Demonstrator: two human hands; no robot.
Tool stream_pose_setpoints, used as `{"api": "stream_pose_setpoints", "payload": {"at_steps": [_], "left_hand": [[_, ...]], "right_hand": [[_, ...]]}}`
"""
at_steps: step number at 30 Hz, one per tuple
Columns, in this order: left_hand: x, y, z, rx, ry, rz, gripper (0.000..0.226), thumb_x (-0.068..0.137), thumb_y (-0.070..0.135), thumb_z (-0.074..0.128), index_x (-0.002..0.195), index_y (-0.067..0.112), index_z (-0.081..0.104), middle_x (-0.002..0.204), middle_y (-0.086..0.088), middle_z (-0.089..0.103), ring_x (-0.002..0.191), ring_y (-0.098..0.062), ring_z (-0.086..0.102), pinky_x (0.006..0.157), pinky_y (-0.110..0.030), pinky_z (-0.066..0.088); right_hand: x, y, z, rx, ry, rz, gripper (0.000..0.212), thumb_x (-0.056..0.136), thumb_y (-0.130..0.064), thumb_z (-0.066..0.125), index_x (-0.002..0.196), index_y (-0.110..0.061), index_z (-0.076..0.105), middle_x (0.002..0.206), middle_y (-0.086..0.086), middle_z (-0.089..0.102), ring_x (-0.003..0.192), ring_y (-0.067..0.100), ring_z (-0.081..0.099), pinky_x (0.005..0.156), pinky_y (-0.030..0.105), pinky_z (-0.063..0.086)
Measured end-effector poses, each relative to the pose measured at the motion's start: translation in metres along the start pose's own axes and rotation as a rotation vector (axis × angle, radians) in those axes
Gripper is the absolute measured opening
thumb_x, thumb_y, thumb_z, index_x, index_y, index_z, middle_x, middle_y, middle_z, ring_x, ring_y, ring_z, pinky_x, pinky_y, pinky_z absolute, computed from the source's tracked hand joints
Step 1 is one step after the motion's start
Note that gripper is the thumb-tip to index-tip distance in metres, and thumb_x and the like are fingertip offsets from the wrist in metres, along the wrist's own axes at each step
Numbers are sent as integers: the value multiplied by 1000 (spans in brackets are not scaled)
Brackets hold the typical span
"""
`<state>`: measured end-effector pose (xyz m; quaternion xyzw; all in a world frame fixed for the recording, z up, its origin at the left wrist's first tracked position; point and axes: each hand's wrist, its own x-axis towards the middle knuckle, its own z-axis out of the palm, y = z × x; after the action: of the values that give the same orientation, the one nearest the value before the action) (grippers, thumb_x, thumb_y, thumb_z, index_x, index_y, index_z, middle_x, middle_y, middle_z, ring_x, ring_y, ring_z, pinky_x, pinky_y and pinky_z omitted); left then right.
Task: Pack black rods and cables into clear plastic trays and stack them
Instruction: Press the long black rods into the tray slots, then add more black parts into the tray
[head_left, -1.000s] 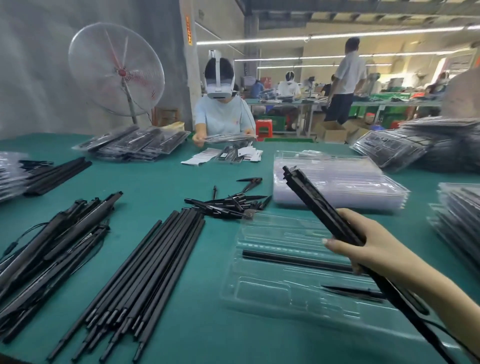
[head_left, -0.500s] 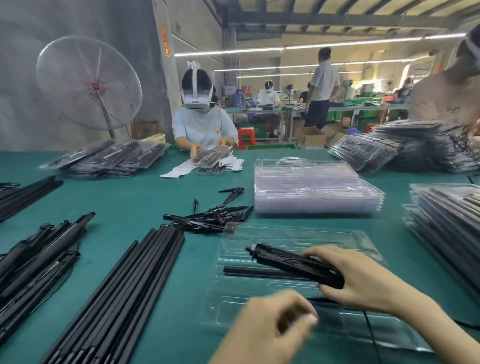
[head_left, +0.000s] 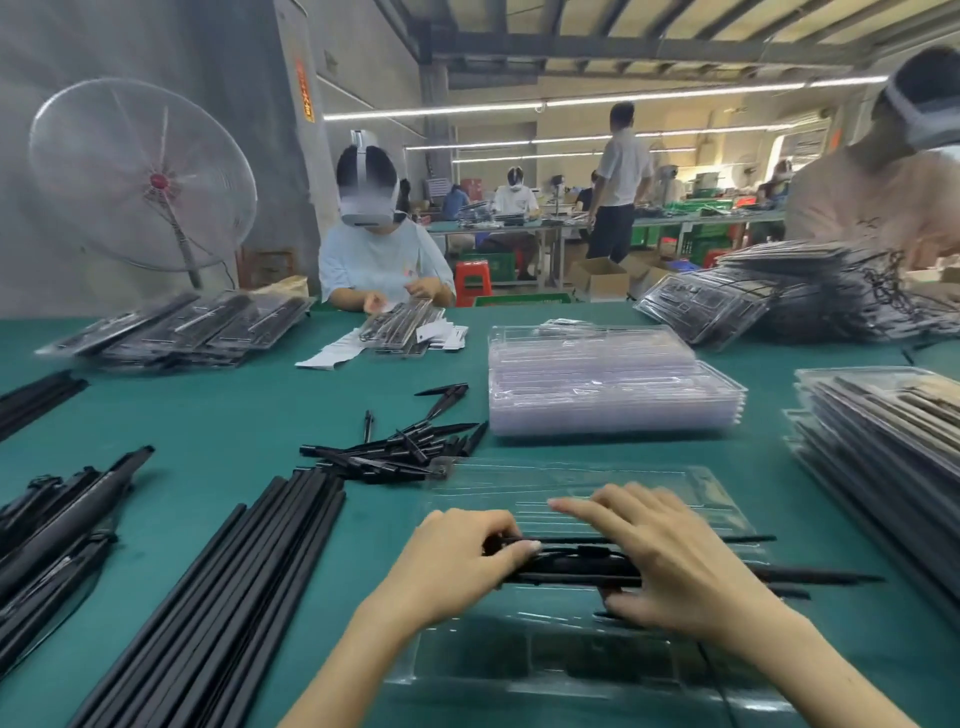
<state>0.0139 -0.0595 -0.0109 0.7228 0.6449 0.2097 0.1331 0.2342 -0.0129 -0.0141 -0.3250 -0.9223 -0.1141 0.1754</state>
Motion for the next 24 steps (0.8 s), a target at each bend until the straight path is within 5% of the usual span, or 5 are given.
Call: {"api": "stream_pose_setpoints", "payload": {"at_steps": [7,12,17,19,24], "left_hand": [[4,-4,12,-643,75,-74,35,86,30,69,60,21,46,49,11,45,49,-9,43,48,-17,34],[11,-6,14,-784,88,-115,33,86,23,71,62,15,49,51,7,42,45,-8,39,43,-15,30],[15,-15,8,-936,66,-156,19,74,32,71,64,19,62,51,6,45,41,-6,41,38,-13,29],[16,-18,7,-996,74,-164,24,78,34,65,56,24,65,50,7,44,40,-5,41,37,-12,29],[18,-37,-2,-1038,51,-115,20,74,36,67,58,26,63,54,4,41,43,-8,40,38,-15,32]], "right_hand": [[-33,2,4,-64,568,435,115,29,-28,94,129,-30,38,134,12,35,132,28,28,103,51,15],[-49,-12,23,-85,557,442,136,23,-38,96,137,-26,23,140,18,25,147,19,0,109,57,5],[-53,-30,36,33,512,499,139,42,-64,77,152,-11,11,144,21,26,131,34,28,102,46,27],[-49,-40,36,128,390,544,141,30,-68,81,145,-1,34,133,16,40,117,28,38,96,39,37],[-64,-28,21,342,222,293,43,35,-21,95,66,-41,72,74,-26,64,78,-6,46,66,19,39]]}}
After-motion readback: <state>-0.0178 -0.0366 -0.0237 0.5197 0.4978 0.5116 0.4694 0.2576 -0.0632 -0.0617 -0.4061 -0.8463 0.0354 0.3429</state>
